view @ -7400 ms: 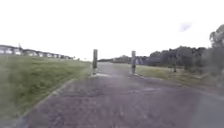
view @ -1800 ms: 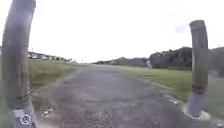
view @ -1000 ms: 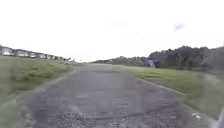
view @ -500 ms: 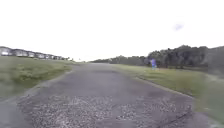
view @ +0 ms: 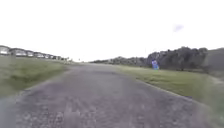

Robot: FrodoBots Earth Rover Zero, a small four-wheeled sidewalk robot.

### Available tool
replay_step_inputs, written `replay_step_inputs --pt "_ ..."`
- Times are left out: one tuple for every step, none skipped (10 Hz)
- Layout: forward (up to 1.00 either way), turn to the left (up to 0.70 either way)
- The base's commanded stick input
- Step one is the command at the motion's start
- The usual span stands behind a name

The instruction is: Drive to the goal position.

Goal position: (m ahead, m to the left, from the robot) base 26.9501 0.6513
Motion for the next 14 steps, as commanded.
replay_step_inputs --pt "0.7 0.34" --pt "0.7 0.35" --pt "0.7 0.22" --pt "0.7 0.0" --pt "0.7 0.0" --pt "0.7 0.0" --pt "0.7 0.0" --pt "0.7 0.0" --pt "0.7 0.0" --pt "0.7 0.0" --pt "0.7 0.0" --pt "0.7 0.0" --pt "0.7 0.0" --pt "0.7 0.0"
